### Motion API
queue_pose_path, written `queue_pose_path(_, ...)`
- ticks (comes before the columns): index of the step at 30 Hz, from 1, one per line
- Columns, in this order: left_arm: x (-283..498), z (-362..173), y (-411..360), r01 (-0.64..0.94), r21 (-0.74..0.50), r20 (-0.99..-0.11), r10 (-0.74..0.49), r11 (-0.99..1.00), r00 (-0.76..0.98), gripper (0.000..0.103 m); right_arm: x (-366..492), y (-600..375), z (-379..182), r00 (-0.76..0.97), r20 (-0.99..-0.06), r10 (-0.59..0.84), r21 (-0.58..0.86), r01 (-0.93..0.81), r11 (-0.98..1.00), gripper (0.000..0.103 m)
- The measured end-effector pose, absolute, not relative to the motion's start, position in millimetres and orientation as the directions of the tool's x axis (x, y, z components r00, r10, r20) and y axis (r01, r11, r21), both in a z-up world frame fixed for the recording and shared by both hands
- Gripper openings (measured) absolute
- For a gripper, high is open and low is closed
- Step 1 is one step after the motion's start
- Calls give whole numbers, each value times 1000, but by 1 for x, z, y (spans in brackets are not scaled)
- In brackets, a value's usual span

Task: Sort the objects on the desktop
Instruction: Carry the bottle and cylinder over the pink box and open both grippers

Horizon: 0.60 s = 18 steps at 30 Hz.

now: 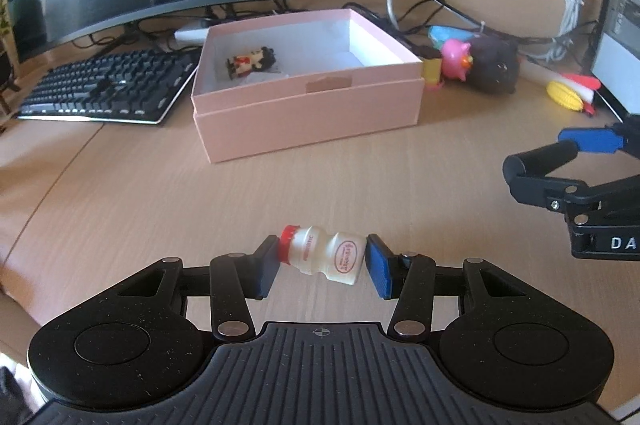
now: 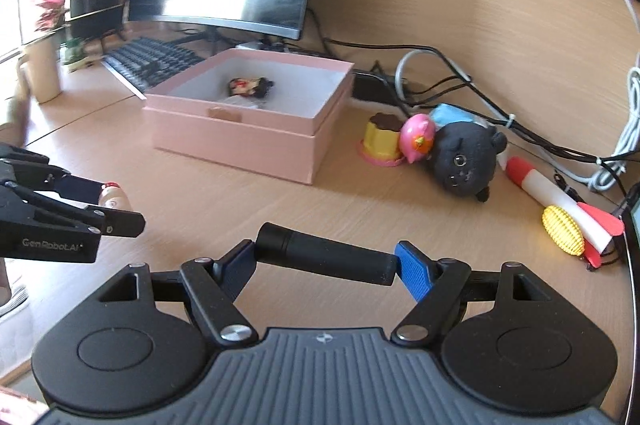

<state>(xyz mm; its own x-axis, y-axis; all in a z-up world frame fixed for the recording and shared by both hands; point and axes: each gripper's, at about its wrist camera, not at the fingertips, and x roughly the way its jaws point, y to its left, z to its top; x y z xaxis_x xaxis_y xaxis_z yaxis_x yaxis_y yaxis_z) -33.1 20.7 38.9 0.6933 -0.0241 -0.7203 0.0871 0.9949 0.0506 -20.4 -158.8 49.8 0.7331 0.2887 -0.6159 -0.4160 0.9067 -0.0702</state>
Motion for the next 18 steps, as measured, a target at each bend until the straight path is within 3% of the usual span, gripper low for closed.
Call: queue_pose_path(18, -41, 85, 71, 174, 35, -667, -107, 984, 738, 51, -50, -115, 113, 742, -594, 311, -99, -451, 887, 76)
